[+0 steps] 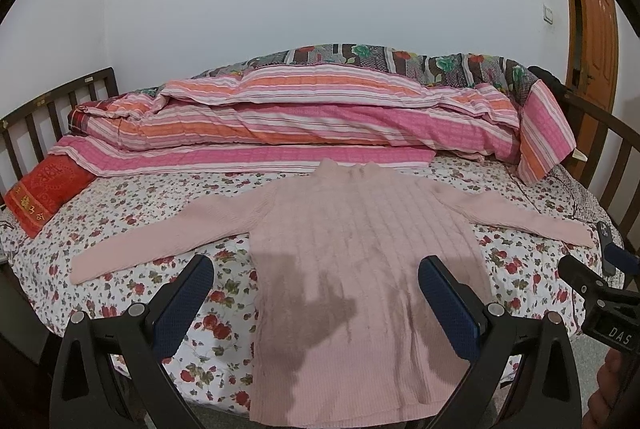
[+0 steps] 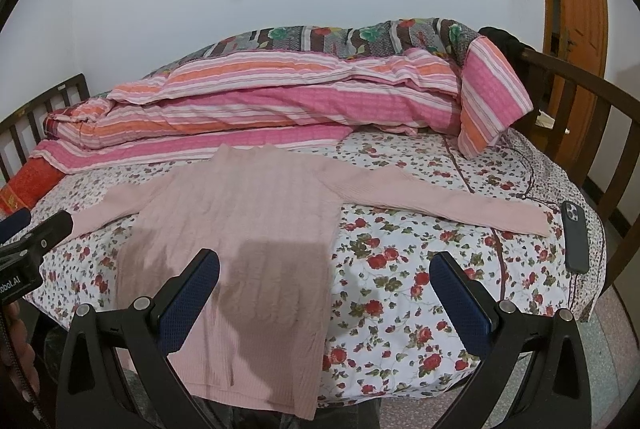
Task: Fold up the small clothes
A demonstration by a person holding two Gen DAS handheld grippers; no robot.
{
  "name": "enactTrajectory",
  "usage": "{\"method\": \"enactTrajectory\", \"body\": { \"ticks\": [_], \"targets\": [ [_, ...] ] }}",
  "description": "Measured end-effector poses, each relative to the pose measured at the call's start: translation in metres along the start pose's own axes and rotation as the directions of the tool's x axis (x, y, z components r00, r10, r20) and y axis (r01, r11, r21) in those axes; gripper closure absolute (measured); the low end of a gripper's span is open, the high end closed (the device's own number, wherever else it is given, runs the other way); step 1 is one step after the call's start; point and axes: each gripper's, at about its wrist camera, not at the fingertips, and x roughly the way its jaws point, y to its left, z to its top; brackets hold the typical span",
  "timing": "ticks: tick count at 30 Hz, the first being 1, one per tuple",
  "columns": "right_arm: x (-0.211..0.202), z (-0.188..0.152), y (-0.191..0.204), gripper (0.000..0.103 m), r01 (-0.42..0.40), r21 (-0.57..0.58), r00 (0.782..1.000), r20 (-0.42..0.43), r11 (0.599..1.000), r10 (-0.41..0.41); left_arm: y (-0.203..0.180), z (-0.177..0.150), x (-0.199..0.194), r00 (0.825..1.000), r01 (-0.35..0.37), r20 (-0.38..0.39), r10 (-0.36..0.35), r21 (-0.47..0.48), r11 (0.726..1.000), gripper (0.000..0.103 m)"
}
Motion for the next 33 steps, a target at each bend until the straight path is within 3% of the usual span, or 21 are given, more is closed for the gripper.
{"method": "enactTrajectory", "body": {
  "ticks": [18, 24, 29, 33],
  "targets": [
    [0.008, -0.002, 0.012, 0.0, -0.017, -0.018, 1.0, 0.005, 1.0, 0.017, 0.025, -0.006, 0.018, 0.999, 0.033, -0.008, -0.033, -0.038, 0.999, 0.0],
    [0.017, -0.006, 0.024, 0.0, -0.037, -0.048, 0.999, 0.037, 0.998, 0.039, 0.075, -0.024, 0.053, 0.999, 0.045, -0.019, -0.048, -0.145, 0.988, 0.001],
    [0.037, -0.009, 0.032, 0.0, -0.07, -0.063, 0.996, 0.055, 0.996, 0.073, 0.139, -0.046, 0.085, 1.0, 0.02, 0.01, -0.018, -0.264, 0.964, 0.001],
    [0.062, -0.015, 0.042, 0.0, -0.066, -0.115, 0.995, 0.068, 0.991, 0.075, 0.203, -0.065, 0.117, 1.0, -0.022, -0.008, 0.021, -0.392, 0.92, 0.006]
  ]
}}
